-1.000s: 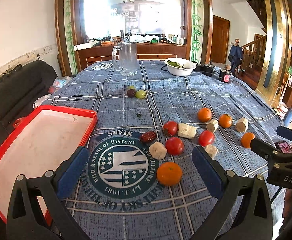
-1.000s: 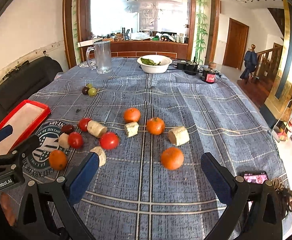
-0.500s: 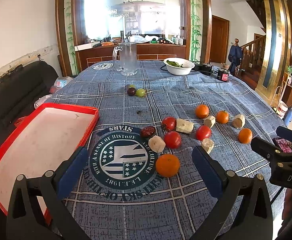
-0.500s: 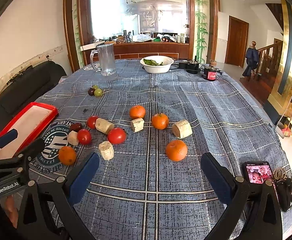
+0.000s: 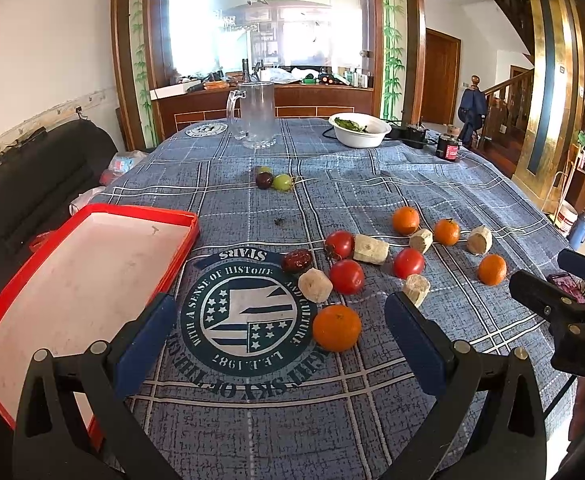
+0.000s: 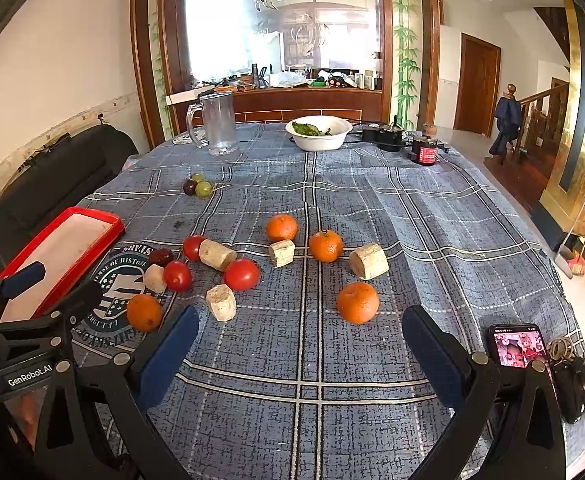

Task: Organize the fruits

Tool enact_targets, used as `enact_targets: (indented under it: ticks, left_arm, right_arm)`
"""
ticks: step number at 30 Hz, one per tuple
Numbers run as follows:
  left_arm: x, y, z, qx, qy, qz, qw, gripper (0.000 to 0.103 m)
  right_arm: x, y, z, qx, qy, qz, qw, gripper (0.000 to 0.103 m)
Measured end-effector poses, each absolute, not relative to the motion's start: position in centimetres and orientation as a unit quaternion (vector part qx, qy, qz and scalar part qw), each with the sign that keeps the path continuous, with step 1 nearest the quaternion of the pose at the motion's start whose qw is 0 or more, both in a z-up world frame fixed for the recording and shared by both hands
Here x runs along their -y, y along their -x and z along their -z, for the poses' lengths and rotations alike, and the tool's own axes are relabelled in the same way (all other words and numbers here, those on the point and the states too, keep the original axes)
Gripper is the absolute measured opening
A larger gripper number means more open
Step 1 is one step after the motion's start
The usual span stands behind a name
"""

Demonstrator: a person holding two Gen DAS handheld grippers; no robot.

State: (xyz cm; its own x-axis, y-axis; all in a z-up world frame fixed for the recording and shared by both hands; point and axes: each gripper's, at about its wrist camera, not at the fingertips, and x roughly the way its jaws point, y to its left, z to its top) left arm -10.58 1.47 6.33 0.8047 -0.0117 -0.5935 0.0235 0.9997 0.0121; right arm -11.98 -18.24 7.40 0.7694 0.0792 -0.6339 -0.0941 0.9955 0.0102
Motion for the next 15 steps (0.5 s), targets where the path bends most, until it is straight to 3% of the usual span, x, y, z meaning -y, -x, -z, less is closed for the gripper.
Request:
enact_targets:
  ticks: [15]
  left_arm:
    - [-1.62,9.84,-5.94,-0.322,-0.012,0.009,0.947,0.103]
  right_arm:
    - [17.93,11.65,-7.59,-0.339,0.015,-0.052,0.939,0.102]
